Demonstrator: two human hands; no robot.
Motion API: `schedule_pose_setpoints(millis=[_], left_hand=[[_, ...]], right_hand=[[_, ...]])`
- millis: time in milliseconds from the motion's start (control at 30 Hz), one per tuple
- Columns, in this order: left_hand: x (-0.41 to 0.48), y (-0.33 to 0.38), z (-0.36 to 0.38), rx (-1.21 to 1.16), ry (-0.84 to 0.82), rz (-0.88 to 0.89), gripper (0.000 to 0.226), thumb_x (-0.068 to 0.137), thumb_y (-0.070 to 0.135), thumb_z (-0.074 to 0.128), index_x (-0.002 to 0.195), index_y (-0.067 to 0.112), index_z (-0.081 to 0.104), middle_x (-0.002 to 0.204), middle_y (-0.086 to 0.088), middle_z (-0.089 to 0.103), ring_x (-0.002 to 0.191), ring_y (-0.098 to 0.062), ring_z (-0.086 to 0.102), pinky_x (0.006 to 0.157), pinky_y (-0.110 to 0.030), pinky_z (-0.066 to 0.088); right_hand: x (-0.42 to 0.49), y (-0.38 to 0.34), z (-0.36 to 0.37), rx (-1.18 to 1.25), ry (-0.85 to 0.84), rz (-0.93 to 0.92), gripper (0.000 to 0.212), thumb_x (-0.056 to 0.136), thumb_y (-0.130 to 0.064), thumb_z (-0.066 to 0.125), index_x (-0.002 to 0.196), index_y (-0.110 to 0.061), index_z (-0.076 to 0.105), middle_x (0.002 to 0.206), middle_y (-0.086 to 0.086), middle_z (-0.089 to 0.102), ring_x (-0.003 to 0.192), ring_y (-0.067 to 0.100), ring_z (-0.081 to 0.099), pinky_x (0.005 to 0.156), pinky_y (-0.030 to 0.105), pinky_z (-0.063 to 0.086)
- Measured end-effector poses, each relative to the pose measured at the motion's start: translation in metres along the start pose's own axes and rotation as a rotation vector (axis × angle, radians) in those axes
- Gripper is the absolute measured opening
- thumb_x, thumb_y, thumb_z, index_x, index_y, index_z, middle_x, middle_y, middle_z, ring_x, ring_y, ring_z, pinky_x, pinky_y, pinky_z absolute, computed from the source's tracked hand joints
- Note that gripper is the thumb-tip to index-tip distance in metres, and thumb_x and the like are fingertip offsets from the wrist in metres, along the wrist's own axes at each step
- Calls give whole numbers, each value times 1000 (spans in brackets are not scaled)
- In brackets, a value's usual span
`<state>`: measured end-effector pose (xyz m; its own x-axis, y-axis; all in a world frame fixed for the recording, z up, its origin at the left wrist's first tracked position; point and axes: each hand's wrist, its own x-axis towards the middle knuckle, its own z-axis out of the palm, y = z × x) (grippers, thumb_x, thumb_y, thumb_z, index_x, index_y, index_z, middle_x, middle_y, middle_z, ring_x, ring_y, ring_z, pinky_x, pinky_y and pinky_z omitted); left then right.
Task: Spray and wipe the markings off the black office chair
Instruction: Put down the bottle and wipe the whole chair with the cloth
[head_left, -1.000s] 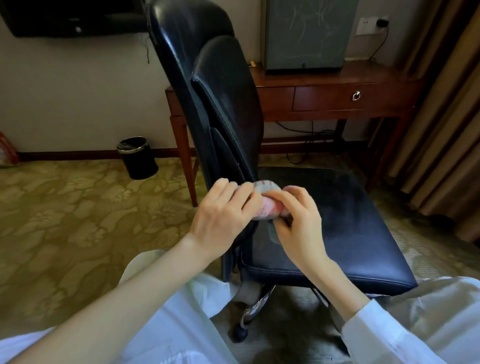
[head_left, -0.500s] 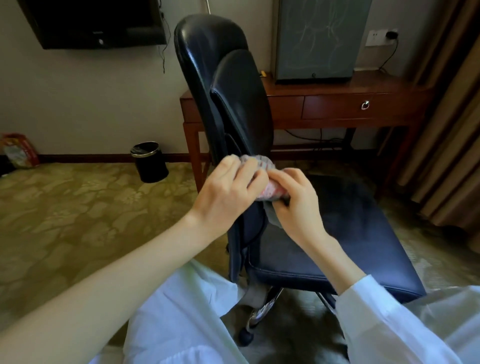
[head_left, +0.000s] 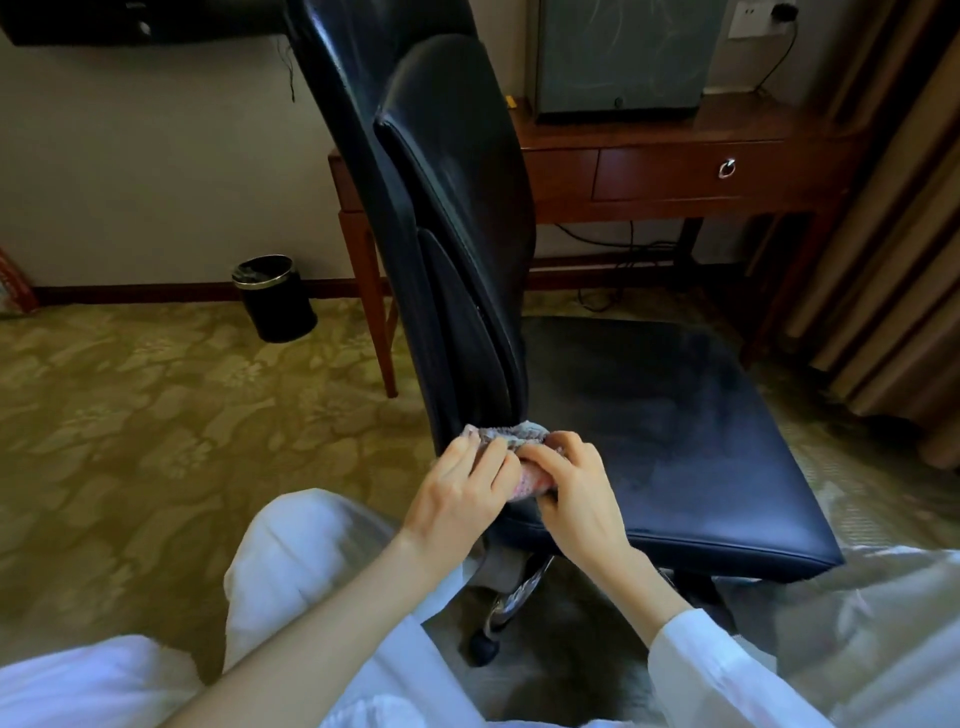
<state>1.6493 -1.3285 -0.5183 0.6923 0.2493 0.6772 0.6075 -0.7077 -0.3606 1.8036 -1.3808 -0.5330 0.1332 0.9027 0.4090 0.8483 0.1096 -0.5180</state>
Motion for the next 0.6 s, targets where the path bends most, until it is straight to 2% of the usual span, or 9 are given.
schedule_pose_setpoints(millis=[100, 167, 233, 333, 433, 500, 600], left_hand=[[-10, 10, 10, -53, -59, -47, 16, 81, -1, 61, 93, 6, 68, 93, -13, 67, 83, -29, 65, 87, -38, 53], [-19, 19, 15, -138, -141, -105, 22, 72, 5, 72, 93, 7, 68, 91, -11, 67, 78, -25, 63, 80, -35, 52], [-24, 25, 13, -229, -191, -127, 24, 70, 11, 73, 93, 9, 69, 91, -9, 67, 74, -23, 61, 74, -33, 52], [-11, 22, -13, -237, -123, -110, 23, 82, 17, 52, 95, 10, 71, 95, -7, 69, 80, -22, 64, 77, -34, 51], [21, 1, -51, -158, 35, -118, 30, 93, 8, 43, 98, 11, 72, 99, -6, 69, 86, -24, 66, 81, -37, 48], [43, -20, -75, -127, 105, -142, 37, 97, 5, 34, 101, 8, 71, 101, -8, 69, 87, -26, 65, 80, -39, 48], [70, -48, -112, -76, 169, -174, 31, 91, 3, 42, 104, 6, 69, 104, -9, 68, 90, -29, 65, 83, -40, 45]], right_hand=[[-8, 6, 3, -48, -58, 25, 43, 83, -5, 67, 121, -26, 64, 124, 5, 53, 107, 25, 48, 83, 24, 40], [-16, 10, 5, -66, -92, 56, 46, 83, -3, 66, 122, -27, 63, 121, 4, 54, 105, 25, 49, 83, 22, 39], [-25, 12, 3, -48, -80, 73, 49, 78, 0, 70, 118, -26, 65, 115, 3, 56, 102, 26, 52, 80, 19, 39], [-27, 9, -13, -15, 1, 13, 53, 70, 2, 77, 114, -26, 66, 113, 2, 57, 101, 25, 55, 81, 12, 35], [-8, -14, -44, 17, 125, -112, 54, 69, 4, 76, 116, -22, 65, 114, 4, 55, 101, 25, 53, 83, 22, 44], [14, -38, -68, 18, 195, -185, 52, 70, 5, 74, 116, -18, 66, 114, 8, 55, 102, 25, 51, 84, 25, 42], [45, -75, -103, 23, 265, -262, 49, 73, 4, 72, 117, -16, 66, 116, 10, 55, 105, 26, 50, 87, 24, 37]])
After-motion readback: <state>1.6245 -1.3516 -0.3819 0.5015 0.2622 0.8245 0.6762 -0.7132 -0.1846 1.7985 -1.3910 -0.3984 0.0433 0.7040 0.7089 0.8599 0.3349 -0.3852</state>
